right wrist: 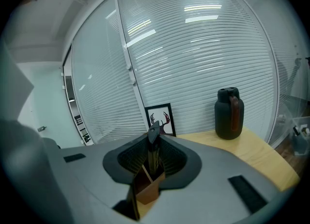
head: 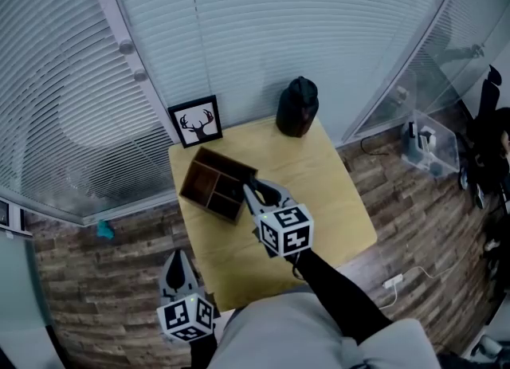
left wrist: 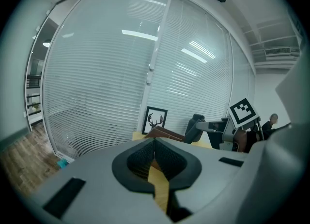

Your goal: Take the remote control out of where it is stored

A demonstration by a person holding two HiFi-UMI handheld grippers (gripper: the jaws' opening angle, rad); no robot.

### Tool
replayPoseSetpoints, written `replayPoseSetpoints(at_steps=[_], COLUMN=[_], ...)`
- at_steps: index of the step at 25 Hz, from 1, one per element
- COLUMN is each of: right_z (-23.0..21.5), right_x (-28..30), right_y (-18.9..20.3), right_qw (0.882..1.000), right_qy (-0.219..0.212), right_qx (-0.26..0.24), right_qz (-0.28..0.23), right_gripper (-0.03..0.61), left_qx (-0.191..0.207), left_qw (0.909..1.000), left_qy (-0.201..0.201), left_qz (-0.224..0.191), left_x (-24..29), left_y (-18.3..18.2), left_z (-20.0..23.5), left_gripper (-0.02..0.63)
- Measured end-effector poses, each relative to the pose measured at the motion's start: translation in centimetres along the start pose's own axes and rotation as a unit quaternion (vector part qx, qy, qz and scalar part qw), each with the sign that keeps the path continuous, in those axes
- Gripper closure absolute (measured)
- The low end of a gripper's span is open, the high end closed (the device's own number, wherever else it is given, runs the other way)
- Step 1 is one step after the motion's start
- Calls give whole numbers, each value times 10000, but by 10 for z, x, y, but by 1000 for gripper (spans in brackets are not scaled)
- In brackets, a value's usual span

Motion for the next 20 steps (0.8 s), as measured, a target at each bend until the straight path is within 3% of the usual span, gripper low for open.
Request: replayPoseSetpoints(at_steps=[20], right_z=[3], right_x=[-1], right_y=[-2], right_qw=[10000], right_qy=[-4], right_qx=[-33], right_qz=[-35], right_gripper=[505], left_qx=[-42], left_qw=[10000], left_qy=[-13], left_qz=[-38], left_x=[-2], left_y=[0], left_z=[-1], left_gripper=[605])
Point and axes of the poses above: the fingertips, and each gripper's own axes: x forward along the fingers, z to its left, y out of its underside, the point moved 3 cm from there along -x, backward along the fingers, and after that the axes turned 1 degree about y, right-handed, at the moved point
